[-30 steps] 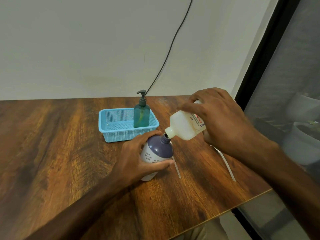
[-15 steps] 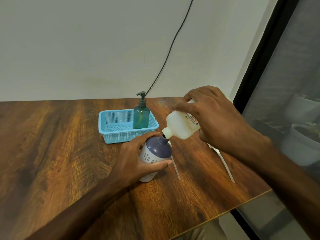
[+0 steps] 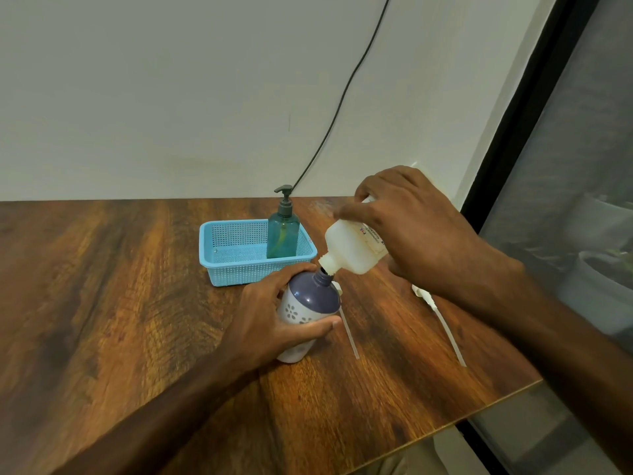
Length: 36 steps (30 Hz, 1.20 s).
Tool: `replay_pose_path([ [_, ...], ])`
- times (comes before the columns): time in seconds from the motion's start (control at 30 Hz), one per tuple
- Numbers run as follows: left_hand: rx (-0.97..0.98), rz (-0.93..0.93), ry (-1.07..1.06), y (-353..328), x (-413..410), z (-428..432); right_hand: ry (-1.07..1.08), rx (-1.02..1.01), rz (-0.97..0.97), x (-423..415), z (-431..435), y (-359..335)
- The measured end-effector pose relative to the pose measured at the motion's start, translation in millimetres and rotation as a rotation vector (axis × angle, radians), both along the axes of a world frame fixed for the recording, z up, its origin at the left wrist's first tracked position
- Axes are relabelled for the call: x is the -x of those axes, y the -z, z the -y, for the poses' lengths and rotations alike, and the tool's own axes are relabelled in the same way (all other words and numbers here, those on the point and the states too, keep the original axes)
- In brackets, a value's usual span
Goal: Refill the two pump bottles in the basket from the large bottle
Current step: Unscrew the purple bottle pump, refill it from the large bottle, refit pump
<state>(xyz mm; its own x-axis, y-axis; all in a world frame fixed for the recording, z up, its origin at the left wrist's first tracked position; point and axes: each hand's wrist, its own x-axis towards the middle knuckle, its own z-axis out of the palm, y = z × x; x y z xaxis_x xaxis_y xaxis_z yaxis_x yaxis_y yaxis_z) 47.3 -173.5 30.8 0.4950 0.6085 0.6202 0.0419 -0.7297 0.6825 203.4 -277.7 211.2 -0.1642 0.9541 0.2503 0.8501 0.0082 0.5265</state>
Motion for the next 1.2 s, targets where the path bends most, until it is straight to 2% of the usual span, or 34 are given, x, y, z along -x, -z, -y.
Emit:
replay_pose_path([
  [1.2,0.069,0.044,-0.035,2,3,-3,-0.081,-0.003,0.310,41,-32,-13],
])
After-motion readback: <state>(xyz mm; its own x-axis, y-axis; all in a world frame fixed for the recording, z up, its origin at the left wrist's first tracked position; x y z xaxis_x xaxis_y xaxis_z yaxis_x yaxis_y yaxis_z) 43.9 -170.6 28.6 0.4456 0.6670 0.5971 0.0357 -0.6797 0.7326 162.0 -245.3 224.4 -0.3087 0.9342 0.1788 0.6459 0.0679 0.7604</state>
